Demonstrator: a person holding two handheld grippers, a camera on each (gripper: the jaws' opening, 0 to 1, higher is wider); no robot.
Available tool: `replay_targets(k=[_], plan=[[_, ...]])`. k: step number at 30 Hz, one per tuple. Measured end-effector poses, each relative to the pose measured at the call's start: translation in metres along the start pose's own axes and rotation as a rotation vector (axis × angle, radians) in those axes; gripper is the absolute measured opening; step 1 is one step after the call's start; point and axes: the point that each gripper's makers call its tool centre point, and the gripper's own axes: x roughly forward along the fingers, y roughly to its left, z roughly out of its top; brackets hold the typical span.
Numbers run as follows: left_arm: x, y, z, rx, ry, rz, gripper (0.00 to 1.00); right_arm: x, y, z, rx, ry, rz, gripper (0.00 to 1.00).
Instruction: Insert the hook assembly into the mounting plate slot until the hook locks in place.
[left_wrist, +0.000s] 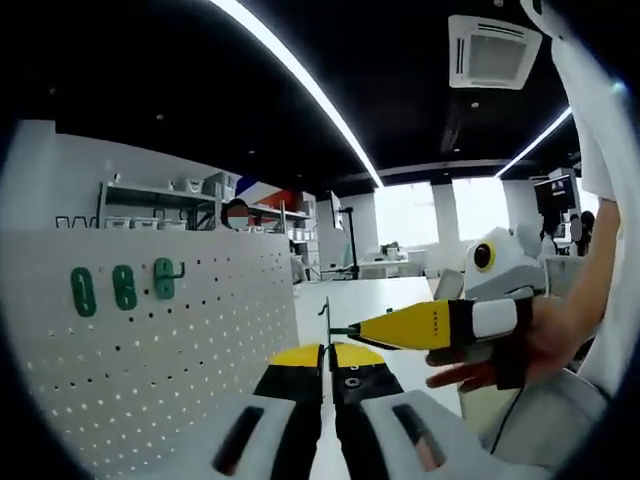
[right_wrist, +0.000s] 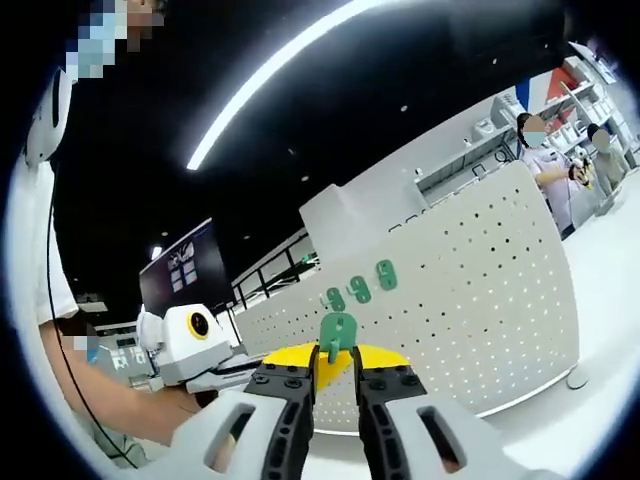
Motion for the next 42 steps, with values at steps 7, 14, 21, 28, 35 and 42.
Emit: replay_targets(k=[7,14,21,28,35,42], plan=[[0.002,-0.004,0.002,-0.010,-0.005,-0.004,0.01,0.003,0.000,0.000,-0.007,-0.002,0.002,0.04],[0.001,-0.004,0.002,-0.008,-0.008,0.011,0.01,0.005,0.000,0.000,-0.022,-0.013,-0.024,0.03],[0.001,-0.004,0.002,-0.006,-0.005,0.019,0.01,0.006,-0.001,0.001,-0.032,-0.009,-0.048,0.01],[0.000,-0.004,0.002,-0.004,-0.006,0.023,0.01,0.006,-0.002,0.001,-0.030,-0.003,-0.052,0.01],[0.001,-0.003,-0.003,-0.009,0.007,0.015,0.04,0.007,-0.002,-0.001,-0.031,0.011,-0.046,0.01],[0.001,-0.001,-0.016,-0.013,0.076,0.019,0.27,0.009,0.000,-0.001,-0.022,0.015,-0.035,0.01]])
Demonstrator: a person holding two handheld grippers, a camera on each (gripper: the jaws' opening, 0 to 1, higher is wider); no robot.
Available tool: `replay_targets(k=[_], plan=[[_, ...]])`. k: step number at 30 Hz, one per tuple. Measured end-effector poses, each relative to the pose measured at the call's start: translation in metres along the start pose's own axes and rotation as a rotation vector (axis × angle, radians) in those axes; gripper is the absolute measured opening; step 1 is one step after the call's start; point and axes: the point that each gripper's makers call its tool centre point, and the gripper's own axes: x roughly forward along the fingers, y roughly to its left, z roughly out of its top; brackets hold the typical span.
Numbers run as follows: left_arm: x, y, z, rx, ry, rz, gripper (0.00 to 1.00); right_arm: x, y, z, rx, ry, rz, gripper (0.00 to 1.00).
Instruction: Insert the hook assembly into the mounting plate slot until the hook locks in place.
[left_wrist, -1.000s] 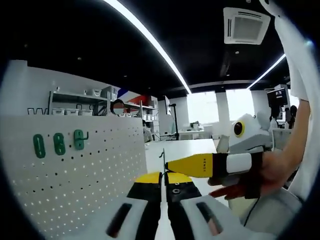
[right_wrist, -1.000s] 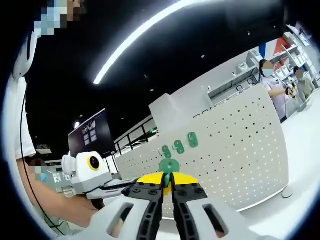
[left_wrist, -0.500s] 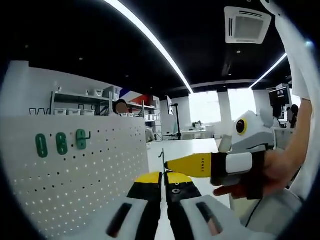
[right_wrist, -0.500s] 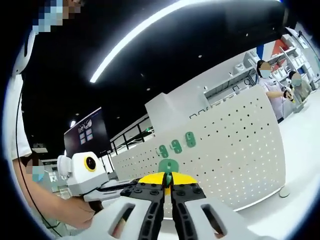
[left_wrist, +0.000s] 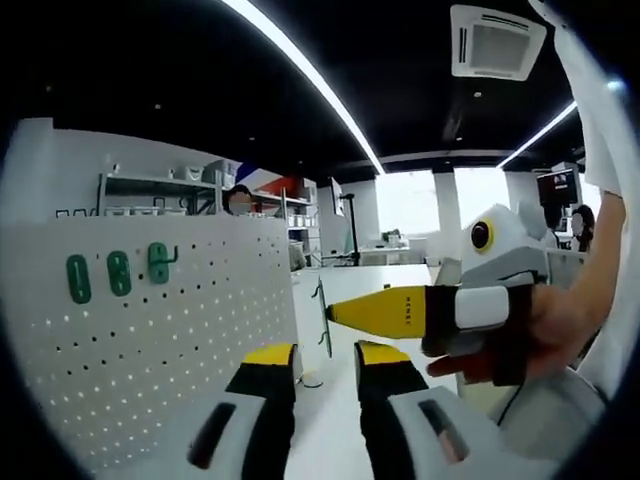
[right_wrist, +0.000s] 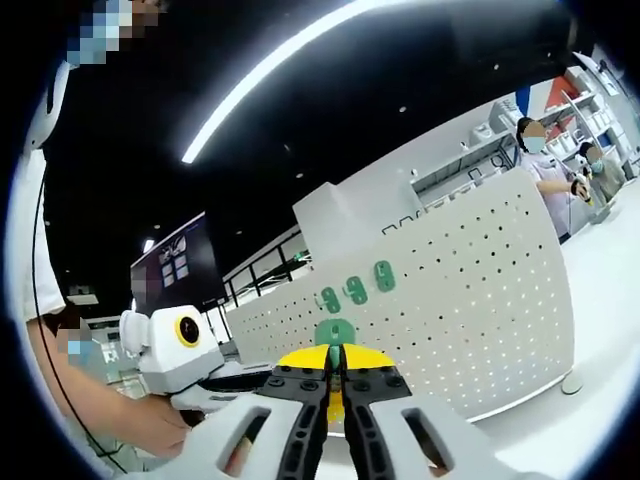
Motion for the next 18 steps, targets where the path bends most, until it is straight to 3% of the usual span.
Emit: replay_targets(k=[12,18], plan=[[-0.001,0.011,-0.010,-0.032,0.025,0.048,0.70,-0.001,0.000,-0.002,0.002,0.006,-0.001,0.01],[-0.001,0.011,-0.016,-0.033,0.051,0.052,0.74,-0.001,0.000,-0.002,0.003,0.013,-0.006,0.01]])
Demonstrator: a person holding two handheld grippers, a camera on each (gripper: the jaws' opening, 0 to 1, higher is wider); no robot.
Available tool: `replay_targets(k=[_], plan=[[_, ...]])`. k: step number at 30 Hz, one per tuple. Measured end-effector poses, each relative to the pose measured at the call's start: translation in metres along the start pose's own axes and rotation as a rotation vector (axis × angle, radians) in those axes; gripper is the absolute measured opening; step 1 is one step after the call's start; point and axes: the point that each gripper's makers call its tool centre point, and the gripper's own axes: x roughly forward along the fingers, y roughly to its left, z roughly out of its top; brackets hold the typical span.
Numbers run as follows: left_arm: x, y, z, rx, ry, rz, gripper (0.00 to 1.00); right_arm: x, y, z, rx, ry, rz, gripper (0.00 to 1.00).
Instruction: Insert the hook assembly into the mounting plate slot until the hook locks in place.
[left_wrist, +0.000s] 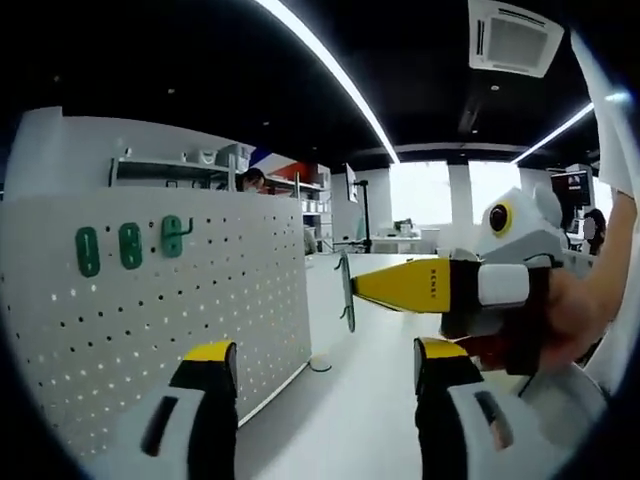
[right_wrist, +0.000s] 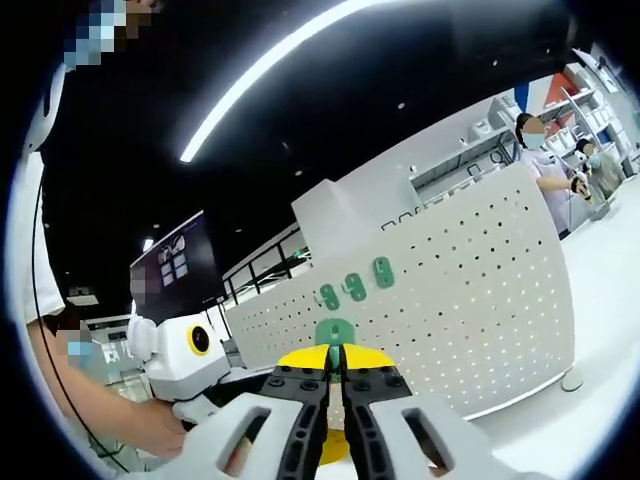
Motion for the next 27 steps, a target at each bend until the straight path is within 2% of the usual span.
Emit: replay_targets(k=[2,8,11,18,27], plan=[[0.000,0.000,-0.001,-0.007,0.003,0.001,0.74,0.000,0.000,0.000,-0.016,0.003,-0.001,0.01],[-0.002,0.003,-0.004,-0.012,0.011,0.010,0.72,0.004,0.001,0.002,-0.323,0.067,-0.020,0.01],[-0.003,0.005,-0.004,-0.020,0.009,0.015,0.72,0.006,0.002,0.002,-0.394,0.073,-0.022,0.01],[-0.006,0.006,-0.006,-0.028,0.010,0.023,0.72,0.007,0.002,0.001,-0.379,0.074,-0.027,0.01],[-0.018,0.014,-0.007,-0.028,0.007,0.055,0.70,0.017,-0.020,0.012,-0.338,0.063,-0.076,0.01]])
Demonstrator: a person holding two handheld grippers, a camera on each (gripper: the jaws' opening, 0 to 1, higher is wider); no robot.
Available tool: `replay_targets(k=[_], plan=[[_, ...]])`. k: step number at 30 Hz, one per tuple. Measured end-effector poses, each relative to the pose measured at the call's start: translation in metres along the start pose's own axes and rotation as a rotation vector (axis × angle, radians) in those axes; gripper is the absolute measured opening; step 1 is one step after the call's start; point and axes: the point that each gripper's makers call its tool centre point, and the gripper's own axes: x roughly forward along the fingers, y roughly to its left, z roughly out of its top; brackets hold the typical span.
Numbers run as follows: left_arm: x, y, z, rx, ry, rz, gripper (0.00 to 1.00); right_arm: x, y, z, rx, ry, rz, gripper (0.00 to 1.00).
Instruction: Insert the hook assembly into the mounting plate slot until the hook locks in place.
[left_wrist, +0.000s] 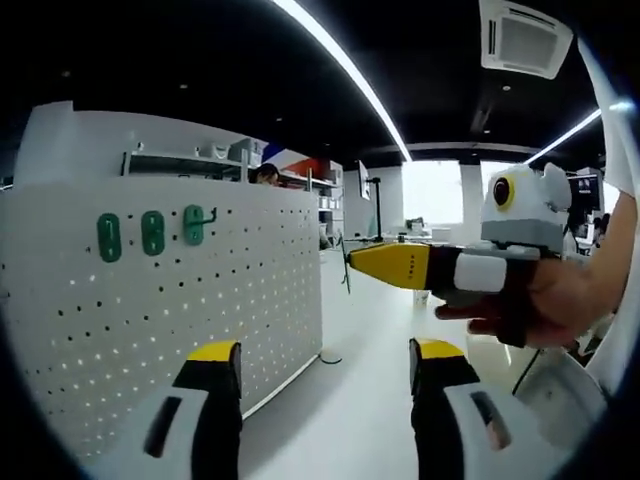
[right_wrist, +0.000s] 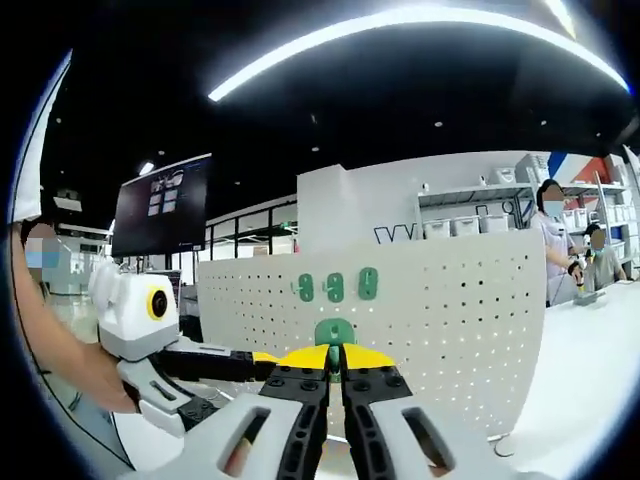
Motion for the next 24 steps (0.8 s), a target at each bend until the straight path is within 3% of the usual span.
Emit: replay_targets(k=[8,24], plan=[[-0.016,0.011,-0.004,-0.043,-0.011,0.032,0.69,0.011,-0.015,0.004,0.003,-0.004,-0.032,0.01],[-0.042,0.018,-0.014,-0.012,-0.006,0.093,0.68,0.041,-0.044,0.022,-0.013,-0.033,-0.087,0.01]])
